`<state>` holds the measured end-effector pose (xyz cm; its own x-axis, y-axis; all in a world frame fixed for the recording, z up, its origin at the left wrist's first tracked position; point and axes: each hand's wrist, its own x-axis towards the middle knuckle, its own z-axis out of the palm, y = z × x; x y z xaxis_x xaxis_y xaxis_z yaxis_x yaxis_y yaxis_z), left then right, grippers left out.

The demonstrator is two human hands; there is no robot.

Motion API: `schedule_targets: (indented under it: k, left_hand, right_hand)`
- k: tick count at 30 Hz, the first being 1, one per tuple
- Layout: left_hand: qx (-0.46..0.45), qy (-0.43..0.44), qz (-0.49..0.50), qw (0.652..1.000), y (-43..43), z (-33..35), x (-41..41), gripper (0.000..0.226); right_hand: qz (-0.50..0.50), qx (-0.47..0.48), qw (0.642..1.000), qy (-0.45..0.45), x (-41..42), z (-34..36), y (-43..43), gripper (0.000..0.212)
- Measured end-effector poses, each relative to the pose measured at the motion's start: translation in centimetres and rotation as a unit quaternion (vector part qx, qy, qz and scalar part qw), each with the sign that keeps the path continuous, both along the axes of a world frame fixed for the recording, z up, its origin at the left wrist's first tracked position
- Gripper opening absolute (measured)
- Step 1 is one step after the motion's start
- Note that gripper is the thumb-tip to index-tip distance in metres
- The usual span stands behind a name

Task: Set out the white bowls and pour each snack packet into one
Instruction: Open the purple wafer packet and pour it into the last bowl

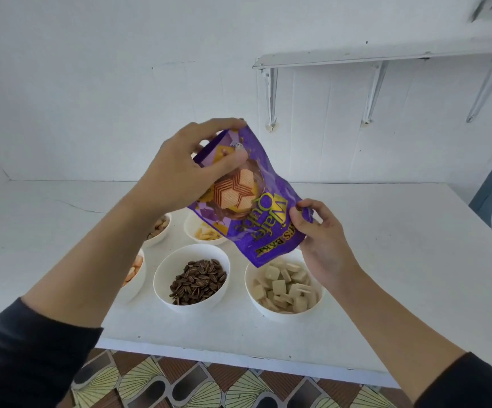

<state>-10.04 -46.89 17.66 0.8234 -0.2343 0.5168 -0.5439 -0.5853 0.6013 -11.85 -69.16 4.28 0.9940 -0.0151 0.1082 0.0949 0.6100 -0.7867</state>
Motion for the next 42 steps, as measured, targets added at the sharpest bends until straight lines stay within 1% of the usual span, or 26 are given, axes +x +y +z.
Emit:
schedule_targets:
  k: [3,5,7,9,11,14,15,16,19,22,24,26,30,33,35,36,39,40,42]
  left_hand:
    - [0.014,0.032,-0.04,0.999,0.3,0.1,-0.1,0.047]
    - [-0.005,0.061,-0.06,0.996,0.2,-1.1,0.1,0.046]
    - [-0.005,0.067,-0.064,0.996,0.1,-2.8,0.2,0.042]
    - [0.011,0.05,-0.06,0.997,0.0,-4.0,0.3,0.037]
    - [0.013,0.022,-0.056,0.998,-0.1,-4.1,0.2,0.033]
    - [-0.002,-0.036,-0.05,0.998,0.0,-2.4,0.0,0.031]
    - [-0.011,-0.04,-0.051,0.998,0.2,-1.8,-0.1,0.031]
    - [-0.023,-0.026,-0.055,0.998,0.3,-1.4,-0.2,0.032]
    - [-0.053,0.068,-0.085,0.993,0.3,-1.8,-0.4,0.039]
    - [-0.07,0.097,-0.069,0.99,0.3,-4.6,-0.6,0.033]
    - [-0.116,0.114,-0.044,0.986,0.5,-6.4,-0.7,0.03]
    - [-0.166,0.108,-0.024,0.98,0.9,-7.4,-0.7,0.03]
    - [-0.256,0.076,-0.006,0.964,1.3,-7.9,-0.7,0.03]
    - [-0.318,0.055,0.014,0.946,1.5,-8.5,-0.9,0.032]
    - [-0.349,0.044,0.03,0.936,1.7,-9.4,-1.1,0.035]
    - [-0.357,0.042,0.037,0.932,1.8,-10.0,-1.2,0.035]
    - [-0.392,0.074,0.03,0.916,2.0,-11.2,-1.9,0.037]
    - [-0.395,0.093,0.022,0.914,2.1,-11.5,-2.1,0.04]
    - [-0.374,0.124,0.011,0.919,2.8,-11.7,-2.3,0.051]
  right_hand:
    - [-0.001,0.004,1.0,0.004,0.2,-0.2,-0.4,0.019]
    - [0.0,0.016,1.0,0.022,0.2,-1.0,-0.6,0.019]
    - [0.0,0.02,0.998,0.051,0.2,-2.0,-0.6,0.02]
    - [-0.002,0.015,0.997,0.08,0.2,-2.7,-0.6,0.021]
    - [0.002,0.018,0.996,0.083,0.3,-2.6,-0.5,0.02]
    - [0.012,0.027,0.999,0.036,0.6,-0.9,-0.6,0.018]
    - [0.013,0.025,0.999,0.021,0.6,-0.2,-0.6,0.018]
    - [0.012,0.021,1.0,0.012,0.6,0.5,-0.7,0.019]
    - [0.006,0.003,1.0,0.019,0.6,0.7,-0.8,0.021]
    - [0.002,-0.033,0.998,0.054,0.3,-0.6,-0.8,0.021]
    - [-0.005,-0.065,0.996,0.066,0.3,-0.9,-0.7,0.021]
    - [-0.016,-0.094,0.994,0.058,0.5,-0.4,-0.6,0.027]
    - [-0.056,-0.161,0.985,0.027,0.9,1.3,0.0,0.054]
    - [-0.091,-0.216,0.971,0.04,1.1,1.3,0.4,0.075]
    - [-0.074,-0.245,0.965,0.059,1.2,0.6,0.6,0.082]
    - [-0.054,-0.247,0.965,0.064,1.2,0.2,0.7,0.079]
    - [-0.01,-0.239,0.969,0.057,0.9,-0.4,0.8,0.045]
    - [-0.012,-0.235,0.97,0.058,1.0,-0.4,0.8,0.037]
    - [-0.026,-0.23,0.971,0.056,1.2,-0.4,0.7,0.027]
